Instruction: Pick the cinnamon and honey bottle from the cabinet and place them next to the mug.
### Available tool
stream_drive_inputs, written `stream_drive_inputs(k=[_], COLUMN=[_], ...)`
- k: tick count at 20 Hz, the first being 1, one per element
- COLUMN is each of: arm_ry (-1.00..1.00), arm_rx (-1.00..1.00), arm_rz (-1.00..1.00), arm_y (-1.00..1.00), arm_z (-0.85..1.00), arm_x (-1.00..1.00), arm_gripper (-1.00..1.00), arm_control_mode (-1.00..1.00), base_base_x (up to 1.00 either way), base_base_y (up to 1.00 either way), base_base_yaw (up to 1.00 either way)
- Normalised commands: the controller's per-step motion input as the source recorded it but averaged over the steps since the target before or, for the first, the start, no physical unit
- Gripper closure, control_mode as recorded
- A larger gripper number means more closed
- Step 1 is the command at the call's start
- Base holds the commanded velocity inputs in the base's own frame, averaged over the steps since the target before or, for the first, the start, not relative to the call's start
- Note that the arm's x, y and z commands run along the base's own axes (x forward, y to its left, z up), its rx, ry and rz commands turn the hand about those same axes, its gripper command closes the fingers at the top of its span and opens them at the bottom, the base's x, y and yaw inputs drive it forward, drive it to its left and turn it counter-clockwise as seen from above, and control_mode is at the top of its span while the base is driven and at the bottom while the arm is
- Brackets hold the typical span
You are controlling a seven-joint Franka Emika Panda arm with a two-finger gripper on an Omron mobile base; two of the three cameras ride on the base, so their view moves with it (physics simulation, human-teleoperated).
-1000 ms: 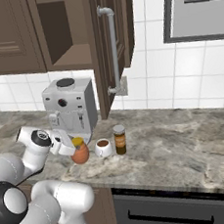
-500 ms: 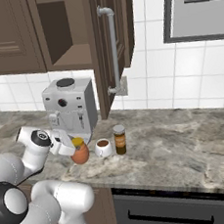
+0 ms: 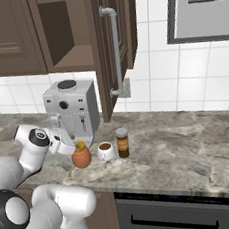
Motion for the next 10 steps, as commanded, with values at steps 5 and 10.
stream_drive_inputs(k=[5,10], arm_ry=[0.0,0.0], arm_rx=[0.0,0.0], arm_rz=[0.0,0.0], arm_y=[0.0,0.0], arm_z=[0.38,0.48], arm_x=[-0.02,-0.37], arm_gripper=[-1.0,-1.0], arm_control_mode=[-1.0,-1.0], base_base_x=[0.0,0.0], base_base_y=[0.0,0.0], base_base_yaw=[0.0,0.0])
